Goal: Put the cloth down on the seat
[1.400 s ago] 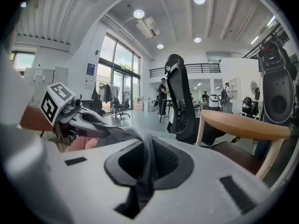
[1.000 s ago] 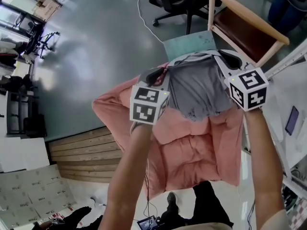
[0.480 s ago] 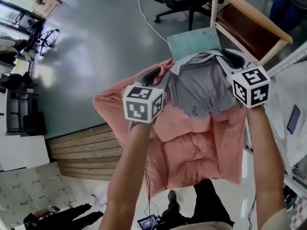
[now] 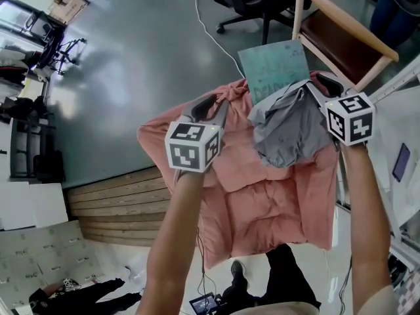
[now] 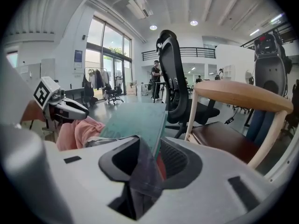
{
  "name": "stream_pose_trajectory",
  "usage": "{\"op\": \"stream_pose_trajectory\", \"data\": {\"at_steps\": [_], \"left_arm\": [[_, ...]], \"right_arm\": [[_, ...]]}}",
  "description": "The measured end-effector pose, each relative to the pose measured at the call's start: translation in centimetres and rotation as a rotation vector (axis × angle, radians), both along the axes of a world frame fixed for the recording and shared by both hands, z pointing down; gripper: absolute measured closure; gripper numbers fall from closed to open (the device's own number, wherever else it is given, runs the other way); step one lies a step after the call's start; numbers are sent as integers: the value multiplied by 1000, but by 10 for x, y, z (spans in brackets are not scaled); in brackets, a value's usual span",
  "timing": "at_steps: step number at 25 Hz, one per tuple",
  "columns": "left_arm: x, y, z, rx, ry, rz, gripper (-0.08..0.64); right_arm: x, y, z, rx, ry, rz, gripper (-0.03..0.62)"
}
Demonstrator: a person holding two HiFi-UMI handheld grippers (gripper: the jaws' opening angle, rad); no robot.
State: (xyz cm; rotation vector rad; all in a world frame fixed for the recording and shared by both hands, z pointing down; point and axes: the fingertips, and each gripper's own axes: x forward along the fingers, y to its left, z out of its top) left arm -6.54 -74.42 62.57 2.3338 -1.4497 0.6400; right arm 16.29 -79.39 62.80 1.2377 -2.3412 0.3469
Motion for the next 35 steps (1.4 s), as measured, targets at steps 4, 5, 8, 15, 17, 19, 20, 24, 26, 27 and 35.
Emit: {"op": "stream_pose_trajectory", "data": {"at_steps": [4, 5, 8, 15, 17, 19, 20, 24, 26, 27, 35], "left_arm": [[0, 10, -8, 5, -1, 13, 469], [0, 13, -9, 6, -3, 16, 469], [-3, 23, -15, 7, -6, 21, 469], [-11, 56, -37, 17, -6, 23, 469], [-10, 66, -47, 28, -3, 27, 469], [-7, 78, -62, 46, 4, 37, 469], [-5, 85, -70, 57, 8, 44, 469], [3, 112, -109, 117, 31, 75, 469], [7, 126, -128, 149, 41, 96, 469], [8, 134, -137, 161, 40, 104, 469], [-13, 208, -195, 229, 29, 112, 469]], "right_arm": [[2, 3, -1, -20, 22, 24, 469], [5, 3, 0, -34, 24, 35, 469], [12, 6, 4, -65, 24, 71, 469], [45, 18, 4, -136, -8, 215, 480], [47, 24, -7, -131, -40, 228, 481], [45, 33, -25, -110, -57, 217, 483], [43, 40, -36, -98, -66, 205, 483], [27, 78, -80, -44, -93, 140, 502], [27, 92, -90, -31, -75, 128, 508], [30, 96, -89, -41, -55, 127, 508], [34, 142, -76, -195, 68, 102, 462]]}}
